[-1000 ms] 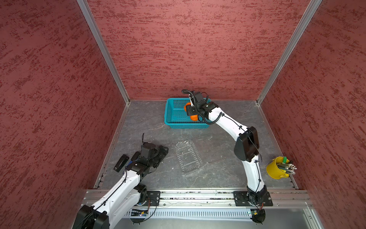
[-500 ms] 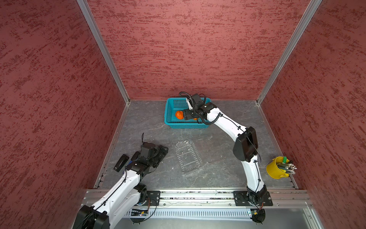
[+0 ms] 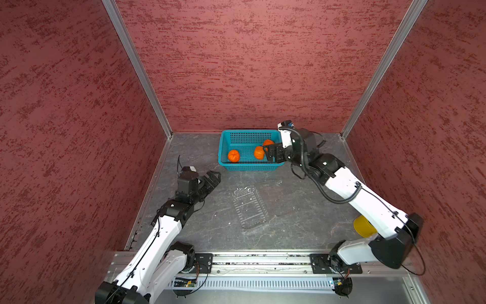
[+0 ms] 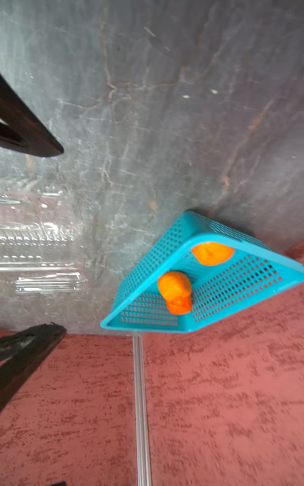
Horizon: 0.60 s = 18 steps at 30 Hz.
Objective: Take oranges out of containers
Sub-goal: Reset both arms
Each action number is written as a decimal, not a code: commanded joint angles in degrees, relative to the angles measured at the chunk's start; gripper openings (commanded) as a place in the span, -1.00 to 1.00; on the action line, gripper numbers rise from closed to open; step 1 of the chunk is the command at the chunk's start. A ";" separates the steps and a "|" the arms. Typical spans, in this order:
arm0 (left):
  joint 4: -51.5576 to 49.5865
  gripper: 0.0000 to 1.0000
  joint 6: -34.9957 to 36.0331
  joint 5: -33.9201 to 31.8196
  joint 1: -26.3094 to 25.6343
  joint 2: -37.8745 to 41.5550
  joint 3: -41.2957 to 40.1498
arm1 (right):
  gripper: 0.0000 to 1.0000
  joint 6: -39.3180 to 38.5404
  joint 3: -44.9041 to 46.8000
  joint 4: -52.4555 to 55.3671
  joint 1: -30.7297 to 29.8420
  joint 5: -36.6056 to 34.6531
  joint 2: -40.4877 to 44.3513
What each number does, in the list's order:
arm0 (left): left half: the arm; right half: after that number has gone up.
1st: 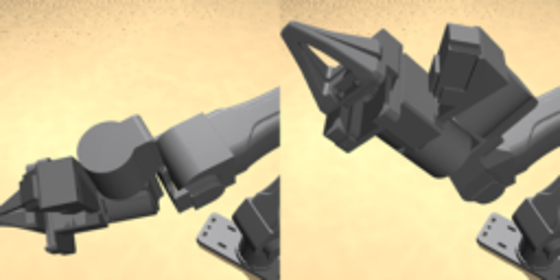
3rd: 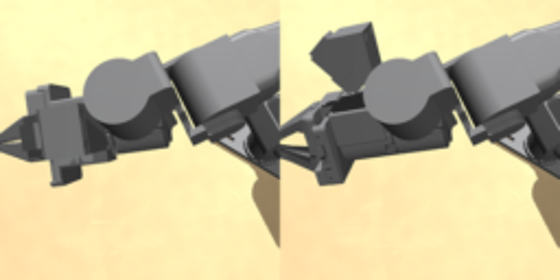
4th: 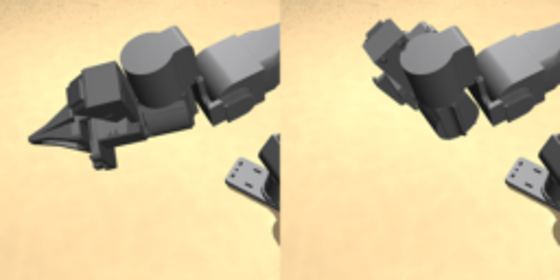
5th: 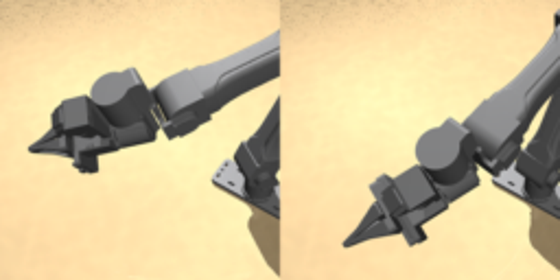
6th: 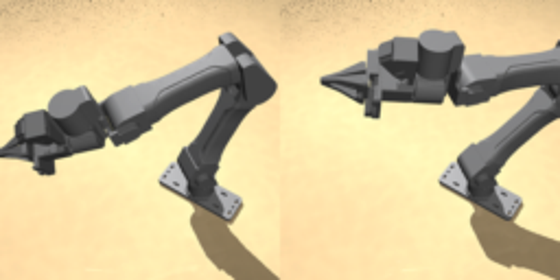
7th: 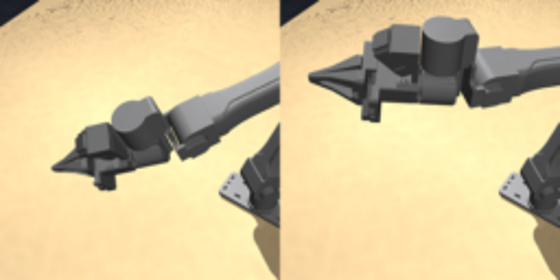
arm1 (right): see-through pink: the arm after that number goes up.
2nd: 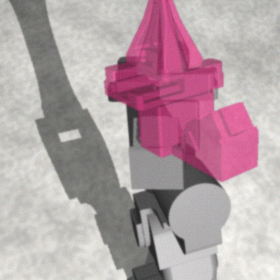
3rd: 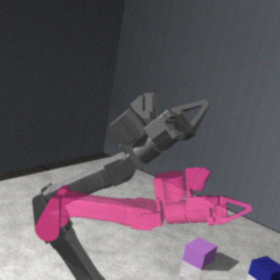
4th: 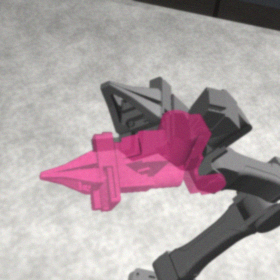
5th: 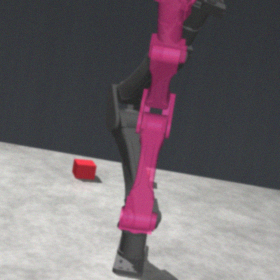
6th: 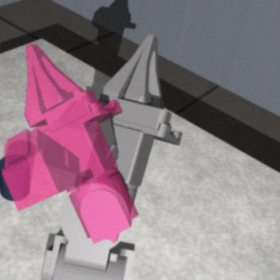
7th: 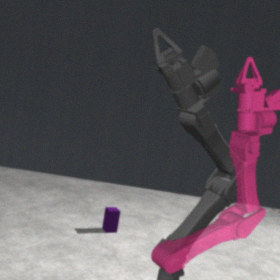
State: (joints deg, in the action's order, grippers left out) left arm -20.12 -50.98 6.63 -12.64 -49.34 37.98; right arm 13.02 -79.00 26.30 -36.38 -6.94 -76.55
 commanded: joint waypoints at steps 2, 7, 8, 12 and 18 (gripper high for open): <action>2.10 0.99 5.75 -5.47 1.16 -0.67 4.39 | 0.98 -1.00 13.60 -10.69 0.09 -7.14 11.53; 23.83 0.99 16.25 -13.58 1.09 0.21 -1.88 | 0.98 -6.98 33.55 -26.33 1.13 -21.16 23.78; 29.77 0.99 19.50 -15.51 0.99 -0.16 -4.65 | 0.98 -9.48 37.78 -30.66 1.86 -22.75 24.08; 38.15 0.99 38.21 -11.06 0.81 -5.74 -7.56 | 0.98 -11.98 45.22 -36.86 3.47 -24.25 20.63; 35.06 0.99 48.43 -9.79 0.57 -17.49 -5.18 | 0.98 -10.41 46.23 -39.59 9.00 -24.40 13.89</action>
State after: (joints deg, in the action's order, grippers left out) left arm 10.44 -11.88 -2.96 -12.08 -64.53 33.01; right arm 2.96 -32.12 -6.42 -30.17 -28.91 -62.33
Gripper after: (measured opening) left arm 0.994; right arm 0.990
